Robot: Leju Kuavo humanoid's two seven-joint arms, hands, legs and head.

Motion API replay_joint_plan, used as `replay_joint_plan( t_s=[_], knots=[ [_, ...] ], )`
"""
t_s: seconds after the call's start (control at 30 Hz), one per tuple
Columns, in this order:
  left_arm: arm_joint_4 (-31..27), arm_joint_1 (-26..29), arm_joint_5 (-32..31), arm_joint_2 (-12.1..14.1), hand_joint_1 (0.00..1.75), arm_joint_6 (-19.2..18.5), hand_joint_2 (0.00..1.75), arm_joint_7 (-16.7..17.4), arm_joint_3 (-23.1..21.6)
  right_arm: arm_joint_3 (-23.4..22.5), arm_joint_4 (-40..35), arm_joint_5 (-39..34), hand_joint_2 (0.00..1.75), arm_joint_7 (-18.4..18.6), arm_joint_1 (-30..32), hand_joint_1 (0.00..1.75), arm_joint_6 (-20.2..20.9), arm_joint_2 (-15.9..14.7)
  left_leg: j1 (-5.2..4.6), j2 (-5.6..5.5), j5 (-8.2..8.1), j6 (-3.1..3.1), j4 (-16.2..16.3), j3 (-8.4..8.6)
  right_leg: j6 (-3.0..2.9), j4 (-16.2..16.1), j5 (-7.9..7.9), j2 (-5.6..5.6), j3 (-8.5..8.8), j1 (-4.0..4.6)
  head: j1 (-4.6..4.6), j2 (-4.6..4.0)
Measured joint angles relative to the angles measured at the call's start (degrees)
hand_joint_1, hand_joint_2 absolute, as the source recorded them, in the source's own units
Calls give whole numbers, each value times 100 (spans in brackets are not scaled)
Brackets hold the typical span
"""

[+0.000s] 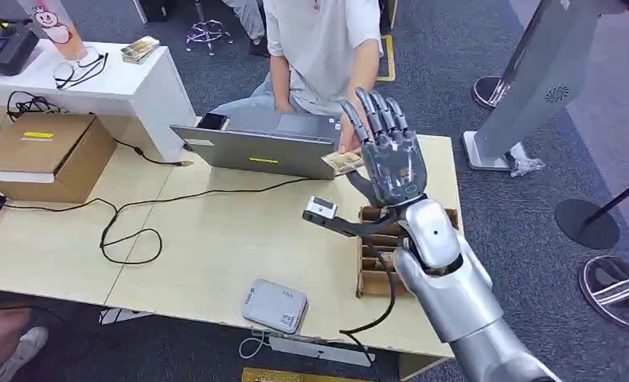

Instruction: Pass the card to the sensor for recognition and then transmit it.

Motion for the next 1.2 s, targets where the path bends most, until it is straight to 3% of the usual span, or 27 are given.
replay_joint_plan(
  t_s=[0.7,0.73,0.77,0.8,1.2],
  knots=[
    [0,0,9,0,0,9,0,-2,0,4,120,44,175,24,-16,0,-28,9,0,0,0,0,0,0,0,0,0,0,0,0,0,0],
    [0,0,9,0,0,9,0,-2,0,7,127,44,175,31,-21,28,-39,11,0,0,0,0,0,0,0,0,0,0,0,0,0,0],
    [0,0,9,0,0,9,0,-2,0,7,127,44,175,33,-23,166,-44,11,0,0,0,0,0,0,0,0,0,0,0,0,0,0],
    [0,1,9,2,0,9,0,-2,0,9,129,44,175,33,-28,175,-44,13,0,0,0,0,0,-1,0,0,0,0,0,0,0,0],
    [0,0,-2,7,0,-7,0,-18,0,39,153,39,175,50,-29,175,66,13,0,0,0,0,0,0,0,0,0,0,0,0,0,0]
  ],
)
